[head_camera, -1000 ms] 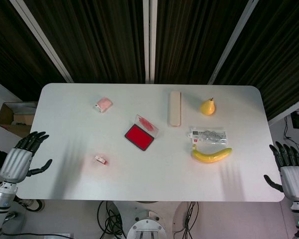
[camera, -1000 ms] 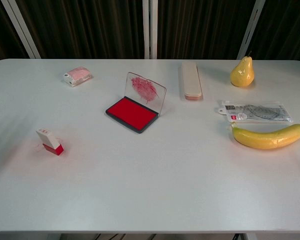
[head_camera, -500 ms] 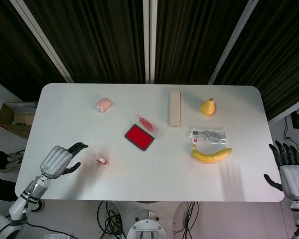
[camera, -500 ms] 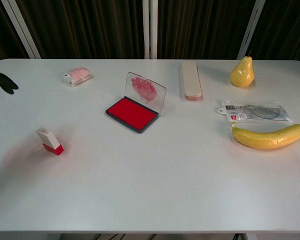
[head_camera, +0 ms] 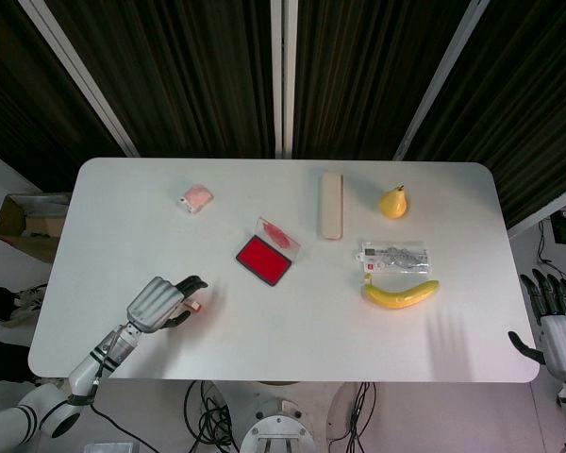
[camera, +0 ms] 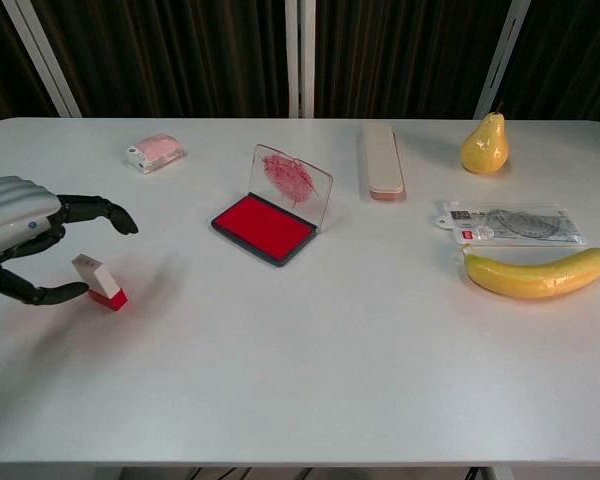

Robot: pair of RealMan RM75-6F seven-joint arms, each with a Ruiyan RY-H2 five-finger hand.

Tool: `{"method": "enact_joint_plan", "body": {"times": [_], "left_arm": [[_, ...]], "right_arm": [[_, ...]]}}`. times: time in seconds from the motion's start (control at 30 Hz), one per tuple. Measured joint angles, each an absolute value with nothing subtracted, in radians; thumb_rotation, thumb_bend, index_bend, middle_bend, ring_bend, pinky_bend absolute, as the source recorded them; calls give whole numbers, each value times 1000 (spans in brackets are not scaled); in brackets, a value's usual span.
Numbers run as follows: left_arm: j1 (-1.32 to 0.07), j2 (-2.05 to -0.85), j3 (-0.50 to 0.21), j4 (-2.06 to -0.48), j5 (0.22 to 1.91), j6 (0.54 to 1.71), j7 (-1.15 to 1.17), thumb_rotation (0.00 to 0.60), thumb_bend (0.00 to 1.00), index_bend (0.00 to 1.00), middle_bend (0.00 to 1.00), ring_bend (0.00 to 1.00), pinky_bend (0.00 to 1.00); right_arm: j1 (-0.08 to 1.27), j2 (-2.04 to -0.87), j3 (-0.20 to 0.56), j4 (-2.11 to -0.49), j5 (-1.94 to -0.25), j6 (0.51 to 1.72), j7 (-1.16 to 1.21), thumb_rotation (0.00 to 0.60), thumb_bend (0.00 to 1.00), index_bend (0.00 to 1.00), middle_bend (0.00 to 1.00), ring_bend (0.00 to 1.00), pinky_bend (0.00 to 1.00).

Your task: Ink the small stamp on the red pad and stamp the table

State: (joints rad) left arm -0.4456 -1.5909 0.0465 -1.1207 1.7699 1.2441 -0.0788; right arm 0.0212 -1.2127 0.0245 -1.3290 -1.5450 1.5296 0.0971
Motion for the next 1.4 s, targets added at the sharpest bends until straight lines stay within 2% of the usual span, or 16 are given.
{"method": "enact_joint_plan", "body": {"times": [0.17, 0.4, 0.83, 1.4], "left_arm": [[-450, -1603, 59, -1101, 1760, 1234, -76, 600, 291, 292, 291, 910, 1000], [-450, -1641, 68, -1036, 1771, 1280, -119, 600, 294, 428, 461, 937, 1000], [-467, -1727, 90, -860, 1787, 1328, -189, 600, 305, 452, 472, 946, 1000], [-480, -1765, 105, -798, 1766, 1327, -198, 600, 345, 519, 513, 954, 1000]], "right_arm": [[24, -1218, 23, -1322, -1545, 1520, 99, 600, 117, 0, 0, 0, 0], [26, -1217, 24, -1327, -1546, 1521, 92, 600, 118, 0, 0, 0, 0], [25, -1214, 26, -1335, -1544, 1519, 85, 600, 120, 0, 0, 0, 0], [24, -1218, 26, -1327, -1538, 1513, 87, 600, 120, 0, 0, 0, 0]]}}
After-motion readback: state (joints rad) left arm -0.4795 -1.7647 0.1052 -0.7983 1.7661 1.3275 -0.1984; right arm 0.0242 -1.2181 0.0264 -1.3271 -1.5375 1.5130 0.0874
